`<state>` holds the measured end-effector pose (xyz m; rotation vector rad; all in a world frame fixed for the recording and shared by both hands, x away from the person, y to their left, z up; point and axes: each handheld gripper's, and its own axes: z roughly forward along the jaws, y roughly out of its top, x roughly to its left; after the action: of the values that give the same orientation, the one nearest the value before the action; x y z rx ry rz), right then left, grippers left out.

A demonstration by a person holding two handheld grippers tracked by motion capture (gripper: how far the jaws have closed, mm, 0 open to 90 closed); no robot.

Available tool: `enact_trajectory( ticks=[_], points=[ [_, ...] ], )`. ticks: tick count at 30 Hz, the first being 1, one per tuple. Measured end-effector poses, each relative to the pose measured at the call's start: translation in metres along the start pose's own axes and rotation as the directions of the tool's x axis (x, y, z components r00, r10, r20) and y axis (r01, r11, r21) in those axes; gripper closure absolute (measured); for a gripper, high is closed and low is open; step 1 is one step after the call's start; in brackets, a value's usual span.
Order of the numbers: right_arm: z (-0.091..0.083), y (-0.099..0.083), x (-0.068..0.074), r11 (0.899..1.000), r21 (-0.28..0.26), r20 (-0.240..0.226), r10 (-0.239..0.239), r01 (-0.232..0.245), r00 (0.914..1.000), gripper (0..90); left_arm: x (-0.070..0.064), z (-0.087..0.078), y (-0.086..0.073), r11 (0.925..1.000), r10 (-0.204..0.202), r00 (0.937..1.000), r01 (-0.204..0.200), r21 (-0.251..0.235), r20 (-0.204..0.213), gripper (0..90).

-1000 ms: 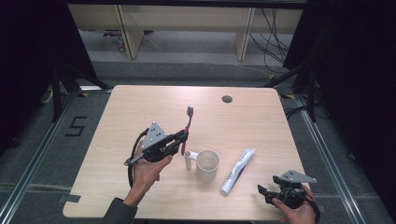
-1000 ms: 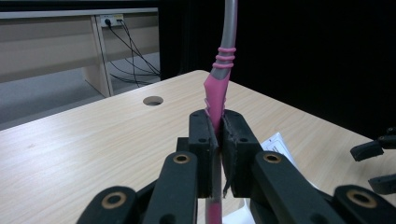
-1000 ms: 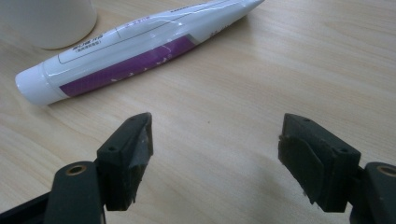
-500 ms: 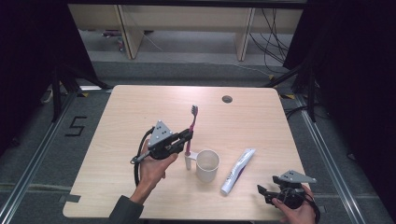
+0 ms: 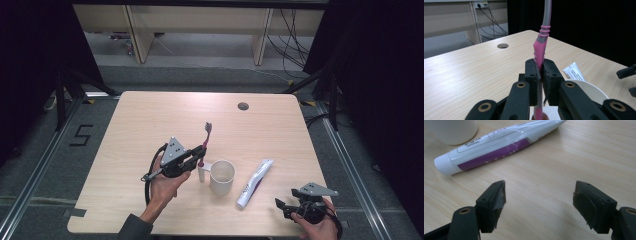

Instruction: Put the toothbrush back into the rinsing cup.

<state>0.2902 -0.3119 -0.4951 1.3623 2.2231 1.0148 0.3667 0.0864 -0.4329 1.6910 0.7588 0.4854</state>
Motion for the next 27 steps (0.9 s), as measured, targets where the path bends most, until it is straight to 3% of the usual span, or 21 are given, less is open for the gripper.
enact_trajectory(
  ticks=[13, 14, 16, 18, 19, 20, 23, 24, 26, 27],
  points=[
    [0.0, 0.0, 0.0, 1.0, 0.0, -0.005, -0.004, 0.004, 1.0, 27.0, -0.002, -0.003, -0.011, 0.9991, 0.023, 0.9997, -0.023, 0.034, 0.008, 82.3],
    [0.002, 0.0, 0.001, 1.0, 0.004, -0.03, 0.009, -0.009, 0.9995, 27.0, -0.003, -0.003, -0.012, 0.999, 0.024, 0.9997, -0.025, 0.038, 0.008, 82.3],
    [0.002, 0.0, 0.0, 1.0, -0.008, -0.033, -0.004, 0.004, 0.9995, 27.1, -0.003, -0.004, -0.015, 0.9987, 0.024, 0.9997, -0.024, 0.044, 0.008, 82.3],
    [0.0, 0.0, 0.001, 1.0, 0.0, -0.005, -0.002, 0.002, 1.0, 27.0, -0.003, -0.004, -0.017, 0.9984, 0.025, 0.9996, -0.026, 0.05, 0.01, 82.2],
    [0.002, 0.0, -0.001, 1.0, -0.017, -0.016, -0.027, 0.027, 0.9995, 27.0, -0.003, -0.004, -0.018, 0.9984, 0.025, 0.9996, -0.026, 0.05, 0.01, 82.2],
    [0.004, 0.0, -0.001, 1.0, -0.02, -0.033, -0.022, 0.021, 0.9992, 27.0, -0.003, -0.004, -0.019, 0.9983, 0.026, 0.9996, -0.026, 0.052, 0.01, 82.2],
    [0.003, 0.0, -0.001, 0.999, -0.015, -0.014, -0.036, 0.036, 0.9993, 27.0, -0.003, -0.004, -0.021, 0.998, 0.027, 0.9996, -0.027, 0.058, 0.009, 82.2],
    [0.001, 0.0, 0.001, 1.0, 0.002, -0.013, -0.008, 0.008, 0.9999, 27.0, -0.003, -0.004, -0.021, 0.998, 0.025, 0.9997, -0.025, 0.058, 0.008, 82.2],
    [0.002, 0.0, 0.001, 1.0, 0.006, -0.031, 0.004, -0.003, 0.9995, 27.1, -0.003, -0.004, -0.023, 0.9978, 0.024, 0.9997, -0.024, 0.061, 0.011, 82.1],
    [0.002, 0.0, -0.001, 0.999, -0.01, -0.018, -0.038, 0.038, 0.9991, 27.0, -0.003, -0.004, -0.023, 0.9978, 0.025, 0.9996, -0.025, 0.061, 0.01, 82.1]
  ],
)
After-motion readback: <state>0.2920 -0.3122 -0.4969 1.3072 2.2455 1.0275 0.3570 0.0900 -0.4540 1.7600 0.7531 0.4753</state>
